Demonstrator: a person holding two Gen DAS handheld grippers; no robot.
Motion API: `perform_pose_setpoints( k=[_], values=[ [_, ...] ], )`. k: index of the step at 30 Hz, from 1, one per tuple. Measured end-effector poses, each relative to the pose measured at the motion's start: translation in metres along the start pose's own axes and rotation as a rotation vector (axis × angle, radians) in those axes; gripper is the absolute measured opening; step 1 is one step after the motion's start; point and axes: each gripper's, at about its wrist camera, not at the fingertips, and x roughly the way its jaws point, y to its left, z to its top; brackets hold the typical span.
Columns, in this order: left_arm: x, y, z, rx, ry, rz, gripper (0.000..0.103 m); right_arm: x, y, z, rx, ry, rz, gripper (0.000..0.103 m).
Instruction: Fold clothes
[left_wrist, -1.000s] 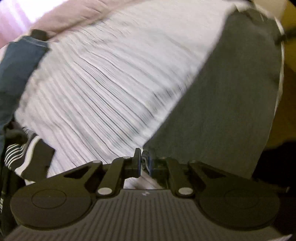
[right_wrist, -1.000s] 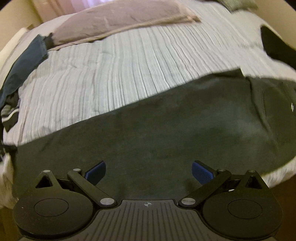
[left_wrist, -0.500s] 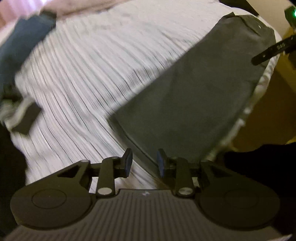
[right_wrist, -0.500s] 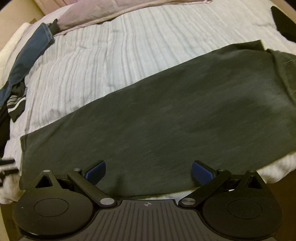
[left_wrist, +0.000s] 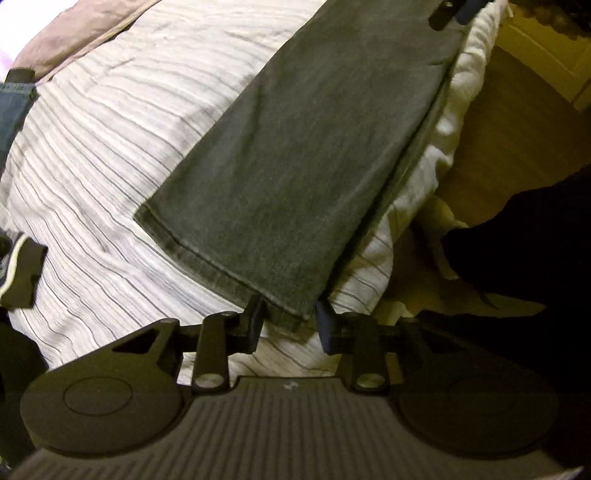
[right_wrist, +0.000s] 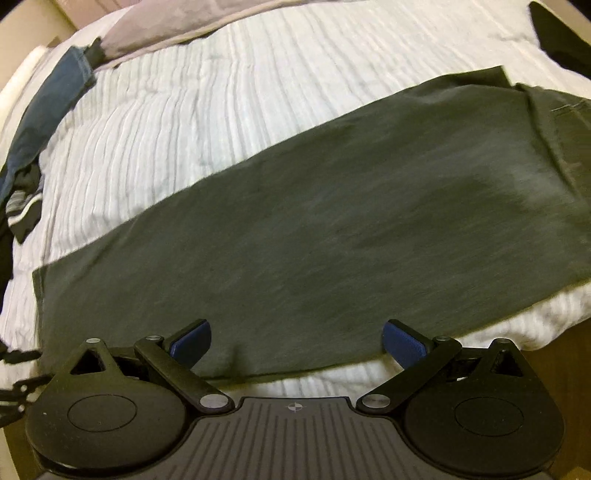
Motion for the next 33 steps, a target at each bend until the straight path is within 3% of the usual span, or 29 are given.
perform_pose_setpoints(
  k=[5, 9, 16, 21, 25, 27, 30, 33],
  values=[
    [-0.025, 0.008, 0.017, 0.025, -0.054, -0.008, 0.026, -0.016, -0.013, 0.008, 0.063, -0.067, -0.028, 0.102],
    [-0.025, 0.011, 0.058, 0.077, -0.098, -0.021, 0.026, -0.035, -0.035, 0.01, 0.14, -0.135, -0.061, 0.102],
    [-0.011, 0.0, 0.178, 0.143, -0.199, -0.075, 0.029, -0.067, -0.111, 0.017, 0.287, -0.23, -0.141, 0.102],
    [0.013, -0.026, 0.291, 0.155, -0.265, -0.119, 0.033, -0.079, -0.206, 0.039, 0.404, -0.294, -0.205, 0.102],
    [0.046, -0.05, 0.379, 0.162, -0.265, -0.156, 0.034, -0.079, -0.301, 0.067, 0.537, -0.333, -0.236, 0.102],
    [0.062, -0.064, 0.412, 0.184, -0.255, -0.168, 0.034, -0.078, -0.34, 0.088, 0.534, -0.337, -0.263, 0.101],
    [0.088, -0.084, 0.458, 0.231, -0.238, -0.182, 0.034, -0.072, -0.362, 0.122, 0.369, -0.374, -0.238, 0.101],
    [0.115, -0.1, 0.505, 0.255, -0.222, -0.194, 0.034, -0.055, -0.382, 0.136, 0.291, -0.337, -0.196, 0.101]
  ],
)
